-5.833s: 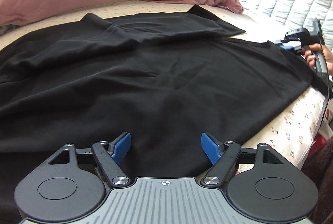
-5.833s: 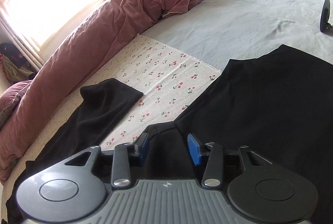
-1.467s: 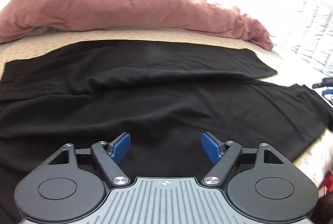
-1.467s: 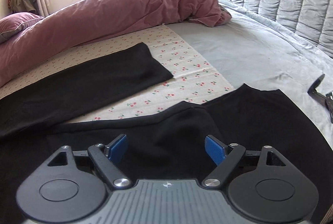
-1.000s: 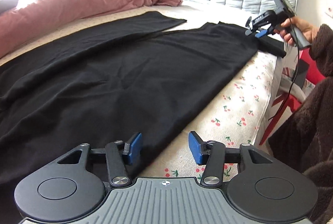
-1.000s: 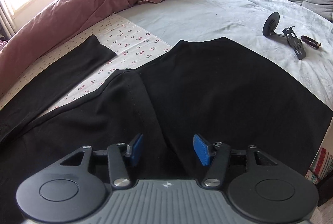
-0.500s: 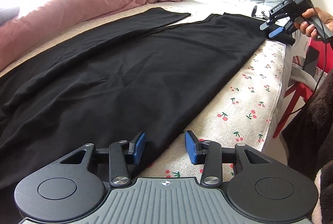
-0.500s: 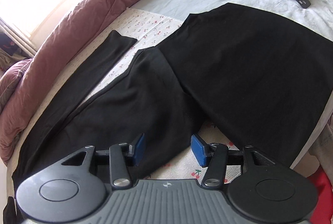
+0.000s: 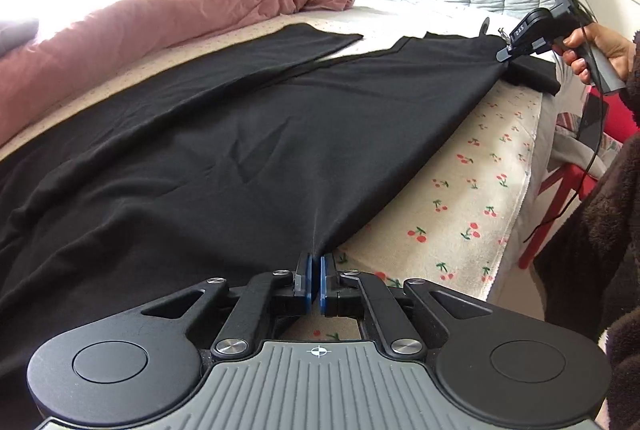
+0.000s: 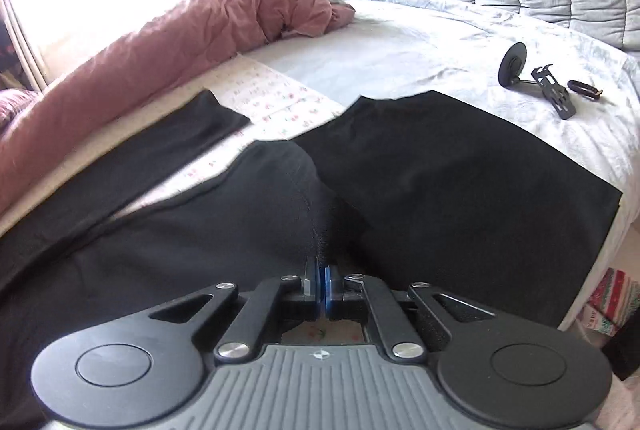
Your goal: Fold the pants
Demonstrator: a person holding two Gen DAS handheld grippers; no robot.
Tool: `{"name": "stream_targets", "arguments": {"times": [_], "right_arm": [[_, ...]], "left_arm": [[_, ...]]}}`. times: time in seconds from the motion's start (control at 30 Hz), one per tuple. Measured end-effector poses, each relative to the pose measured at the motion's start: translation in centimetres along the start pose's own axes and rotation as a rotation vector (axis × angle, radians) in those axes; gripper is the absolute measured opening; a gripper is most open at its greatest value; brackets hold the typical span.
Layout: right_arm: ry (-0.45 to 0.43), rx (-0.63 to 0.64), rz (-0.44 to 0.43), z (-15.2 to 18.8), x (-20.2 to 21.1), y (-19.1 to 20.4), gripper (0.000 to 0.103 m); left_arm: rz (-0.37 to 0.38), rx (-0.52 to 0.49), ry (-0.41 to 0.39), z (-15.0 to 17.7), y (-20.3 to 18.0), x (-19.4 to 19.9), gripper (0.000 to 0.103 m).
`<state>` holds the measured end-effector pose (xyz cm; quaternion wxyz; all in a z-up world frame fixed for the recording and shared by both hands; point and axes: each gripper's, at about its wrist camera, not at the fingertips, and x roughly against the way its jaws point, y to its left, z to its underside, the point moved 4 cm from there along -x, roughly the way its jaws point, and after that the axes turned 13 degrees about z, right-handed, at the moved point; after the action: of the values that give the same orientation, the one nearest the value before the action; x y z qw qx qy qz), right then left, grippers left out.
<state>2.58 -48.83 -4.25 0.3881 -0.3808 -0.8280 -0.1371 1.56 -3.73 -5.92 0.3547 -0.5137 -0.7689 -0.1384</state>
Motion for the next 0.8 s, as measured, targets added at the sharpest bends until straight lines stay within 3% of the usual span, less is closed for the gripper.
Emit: {"name": "stream_targets", "arguments": {"times": [0.1,0.23,0.27,0.33,0.4,0.47,0.63,0.8], "right_arm": [[0.022,0.068,0.067,0.5,-1.1,0.0,0.003],[-0.029,0.042,0.078,-0.3,0.8,-0.7,0.023],[-0.044,0.033,0.072,-0.5,1.3,-0.8,0.034],[-0.099,0.033,0.082,-1.0,2.4,-0.3,0.045],[-0.132,0.033,0.096,-1.5,3.0,0.2,0.049],[-0.147,0.038,0.075,-1.8,3.2,0.8,0.059],[-0.126,0.078,-0.027,-1.6,2.7,3.5,0.062],[-0.1,0.148,-0.101,-1.2,2.4,7.2,0.066]], "left_arm": [[0.021,-0.005,0.023,0.5,-0.2,-0.4,0.003],[0.093,0.015,-0.006,0.2,-0.2,0.9,0.017],[0.089,0.021,-0.02,0.1,-0.1,1.2,0.021],[0.06,0.027,-0.048,-0.4,0.2,1.8,0.032],[0.028,0.034,-0.076,-0.8,0.8,2.3,0.047],[-0.01,0.045,-0.091,-1.1,1.6,2.8,0.05],[-0.109,0.118,-0.078,-0.5,5.0,3.6,0.052],[-0.188,0.244,0.061,2.0,8.9,3.8,0.056]]}}
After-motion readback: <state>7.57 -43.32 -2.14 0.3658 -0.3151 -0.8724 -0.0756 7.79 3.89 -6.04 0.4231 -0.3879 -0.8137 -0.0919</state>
